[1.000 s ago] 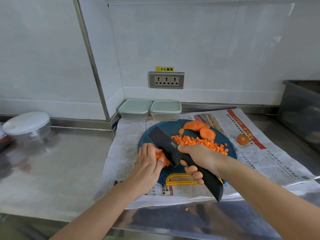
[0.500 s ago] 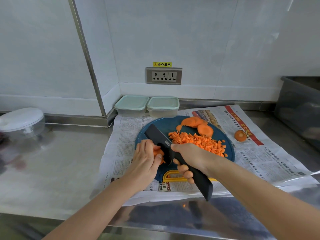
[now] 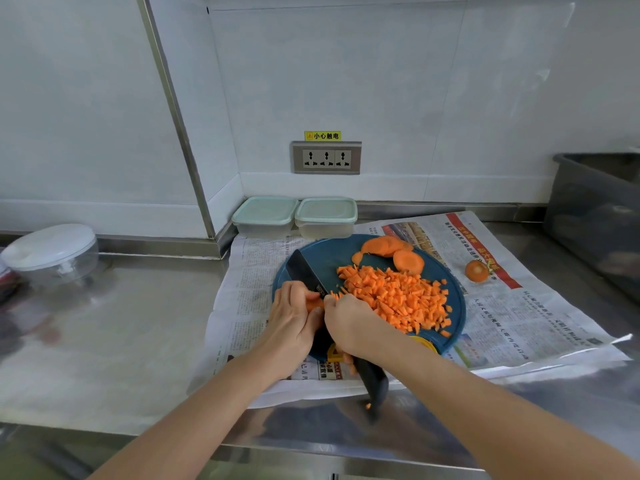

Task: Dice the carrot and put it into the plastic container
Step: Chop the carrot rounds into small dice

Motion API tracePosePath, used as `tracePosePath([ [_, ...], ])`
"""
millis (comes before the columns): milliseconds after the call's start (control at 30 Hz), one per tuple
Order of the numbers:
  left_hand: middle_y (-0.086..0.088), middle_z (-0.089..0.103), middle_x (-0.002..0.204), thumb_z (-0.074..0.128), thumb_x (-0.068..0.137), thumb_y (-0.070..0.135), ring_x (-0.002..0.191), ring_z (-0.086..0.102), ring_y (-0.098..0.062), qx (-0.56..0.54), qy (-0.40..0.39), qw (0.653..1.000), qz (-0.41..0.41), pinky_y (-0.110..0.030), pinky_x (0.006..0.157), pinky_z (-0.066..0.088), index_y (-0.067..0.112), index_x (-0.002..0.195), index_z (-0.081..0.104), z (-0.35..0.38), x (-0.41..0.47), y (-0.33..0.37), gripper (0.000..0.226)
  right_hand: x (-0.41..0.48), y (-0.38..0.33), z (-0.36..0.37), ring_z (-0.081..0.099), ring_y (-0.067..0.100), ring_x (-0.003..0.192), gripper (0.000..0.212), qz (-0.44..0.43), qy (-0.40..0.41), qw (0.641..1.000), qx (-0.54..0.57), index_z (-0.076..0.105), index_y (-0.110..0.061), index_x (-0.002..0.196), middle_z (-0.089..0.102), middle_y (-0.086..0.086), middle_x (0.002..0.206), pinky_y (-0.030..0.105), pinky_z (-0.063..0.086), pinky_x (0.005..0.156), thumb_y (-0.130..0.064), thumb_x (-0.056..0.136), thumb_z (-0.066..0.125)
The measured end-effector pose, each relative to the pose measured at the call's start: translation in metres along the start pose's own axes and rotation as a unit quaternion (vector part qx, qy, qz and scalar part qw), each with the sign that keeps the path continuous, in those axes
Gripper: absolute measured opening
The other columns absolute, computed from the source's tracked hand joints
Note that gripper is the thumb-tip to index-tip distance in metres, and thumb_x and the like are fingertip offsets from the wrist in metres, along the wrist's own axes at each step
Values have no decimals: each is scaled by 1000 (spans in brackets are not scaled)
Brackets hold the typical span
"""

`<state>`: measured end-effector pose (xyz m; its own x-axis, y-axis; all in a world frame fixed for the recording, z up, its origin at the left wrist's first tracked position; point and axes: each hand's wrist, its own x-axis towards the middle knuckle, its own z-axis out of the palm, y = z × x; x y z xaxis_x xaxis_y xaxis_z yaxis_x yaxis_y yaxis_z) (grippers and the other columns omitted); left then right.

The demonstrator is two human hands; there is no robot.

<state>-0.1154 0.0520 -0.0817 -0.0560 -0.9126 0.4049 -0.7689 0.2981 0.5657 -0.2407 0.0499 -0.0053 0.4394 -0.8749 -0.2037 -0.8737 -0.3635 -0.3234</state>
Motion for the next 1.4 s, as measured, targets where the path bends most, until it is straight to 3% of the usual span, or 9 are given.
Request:
tracePosePath([
  [200, 4, 40, 116, 44, 99, 28, 113, 46, -9, -78, -41, 993, -79, -22, 98, 39, 19, 113, 46, -10, 0, 9, 17, 6, 1, 2, 53, 30, 117, 41, -24, -15, 982, -186, 29, 6, 137, 48, 21, 131, 33, 46, 90, -2, 98, 40],
  [333, 7, 43, 125, 43, 100, 24, 115, 43, -2, -58, 17, 996, -70, -2, 93, 31, 18, 120, 57, -13, -11, 10, 25, 3, -1, 1, 50, 29, 120, 41, -66, 0, 964, -259, 28, 7, 138, 46, 20, 132, 32, 45, 91, -4, 100, 38],
  [467, 6, 49, 134, 52, 96, 19, 122, 45, -7, 21, 50, 998, -21, -7, 100, 28, 17, 128, 61, -17, -16, 9, 33, 0, -2, 1, 49, 30, 119, 38, -114, 9, 941, -320, 30, 8, 137, 47, 19, 130, 26, 35, 61, -3, 101, 35],
  [567, 7, 46, 142, 55, 95, 20, 129, 44, -7, 28, 9, 1000, -7, -8, 105, 27, 19, 137, 50, -20, -20, 8, 42, 2, -2, 1, 50, 29, 118, 37, -110, 13, 932, -345, 31, 7, 135, 47, 19, 129, 30, 43, 82, -3, 101, 34],
  [867, 12, 39, 146, 59, 92, 25, 127, 36, 3, 44, 9, 999, 0, 0, 103, 16, 21, 140, 46, -19, -26, 1, 50, 9, 2, -3, 55, 33, 115, 37, -82, -13, 954, -288, 32, 5, 134, 48, 24, 129, 34, 46, 89, -2, 99, 40],
  [1033, 7, 42, 146, 60, 92, 26, 131, 44, -9, 44, 15, 999, -7, -10, 107, 23, 19, 139, 47, -20, -26, 1, 50, 4, 7, 2, 56, 28, 103, 36, -125, 15, 945, -303, 29, 7, 136, 49, 23, 125, 25, 29, 52, -1, 101, 30],
  [1133, 7, 41, 146, 62, 91, 25, 132, 42, -8, 32, 10, 999, -5, -9, 107, 22, 17, 140, 46, -20, -28, -1, 52, 4, 6, 7, 58, 33, 105, 41, -123, 18, 943, -310, 28, 8, 139, 51, 23, 119, 26, 30, 52, 0, 100, 33],
  [1300, 9, 42, 146, 62, 91, 26, 121, 53, -12, 27, 9, 1000, -5, -13, 106, 33, 19, 139, 48, -20, -32, -1, 50, 5, 16, 8, 57, 34, 104, 33, -54, 23, 994, -92, 52, -1, 118, 34, 0, 70, 20, 24, 53, -13, 104, 24],
  [1400, 10, 42, 144, 60, 92, 28, 95, 61, -14, 41, 15, 999, -3, -6, 90, 40, 19, 138, 50, -20, -33, 1, 48, 9, 20, 6, 47, 24, 72, 23, -40, -15, 996, -83, 43, -6, 112, 28, 1, 70, 25, 27, 48, -8, 103, 23],
])
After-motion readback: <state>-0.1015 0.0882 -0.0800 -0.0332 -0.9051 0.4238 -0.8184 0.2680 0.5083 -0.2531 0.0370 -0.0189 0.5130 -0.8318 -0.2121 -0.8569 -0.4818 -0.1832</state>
